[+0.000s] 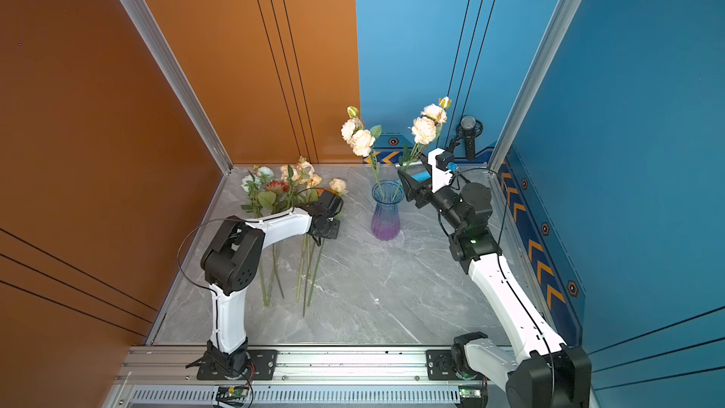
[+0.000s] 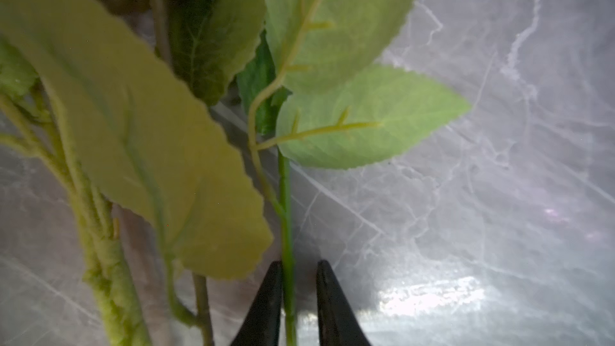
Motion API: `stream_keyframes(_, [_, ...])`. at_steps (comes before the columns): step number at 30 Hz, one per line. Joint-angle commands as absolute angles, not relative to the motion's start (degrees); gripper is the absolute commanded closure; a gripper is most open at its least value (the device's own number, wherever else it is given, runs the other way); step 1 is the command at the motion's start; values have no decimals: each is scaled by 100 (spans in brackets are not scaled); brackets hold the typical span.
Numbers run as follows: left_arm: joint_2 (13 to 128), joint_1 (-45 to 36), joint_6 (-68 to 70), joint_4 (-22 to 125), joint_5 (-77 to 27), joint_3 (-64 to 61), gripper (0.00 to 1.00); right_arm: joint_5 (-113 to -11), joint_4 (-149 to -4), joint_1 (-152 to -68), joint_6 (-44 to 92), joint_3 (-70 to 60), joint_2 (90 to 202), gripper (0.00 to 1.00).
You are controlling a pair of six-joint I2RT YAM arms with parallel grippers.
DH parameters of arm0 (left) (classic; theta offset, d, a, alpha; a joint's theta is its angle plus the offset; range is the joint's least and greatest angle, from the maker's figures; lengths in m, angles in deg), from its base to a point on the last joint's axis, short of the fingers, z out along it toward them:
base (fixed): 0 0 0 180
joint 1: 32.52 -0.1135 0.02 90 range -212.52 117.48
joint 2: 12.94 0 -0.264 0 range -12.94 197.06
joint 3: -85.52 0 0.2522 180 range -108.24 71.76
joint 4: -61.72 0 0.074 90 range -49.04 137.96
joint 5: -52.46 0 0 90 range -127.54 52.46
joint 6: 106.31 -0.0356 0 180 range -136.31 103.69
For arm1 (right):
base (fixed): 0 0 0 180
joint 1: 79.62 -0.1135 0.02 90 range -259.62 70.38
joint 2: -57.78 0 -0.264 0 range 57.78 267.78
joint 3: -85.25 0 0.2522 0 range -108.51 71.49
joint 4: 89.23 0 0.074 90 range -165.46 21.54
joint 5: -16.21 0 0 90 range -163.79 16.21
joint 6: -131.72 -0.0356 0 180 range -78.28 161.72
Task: Place the pink flowers into the vase
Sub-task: Pick up the flower at the center of the board.
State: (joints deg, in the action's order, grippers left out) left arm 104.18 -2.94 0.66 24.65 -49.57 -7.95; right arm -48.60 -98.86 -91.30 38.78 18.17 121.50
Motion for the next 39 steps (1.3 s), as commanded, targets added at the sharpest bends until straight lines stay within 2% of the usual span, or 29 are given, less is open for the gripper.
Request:
stream_keyframes(1, [10574, -290, 88, 2313, -5057, -959, 81, -4953, -9712, -9115, 3970, 1914, 11975, 22])
stream_keyframes(17, [10603, -341, 82, 2339, -4976, -1316, 99, -5041, -9504, -9105, 4024, 1981, 11711, 23])
stream_keyframes(39, [9103, -552, -70, 2455, -4623, -1779, 99, -4999, -9462, -9140, 3895, 1964, 11583, 23])
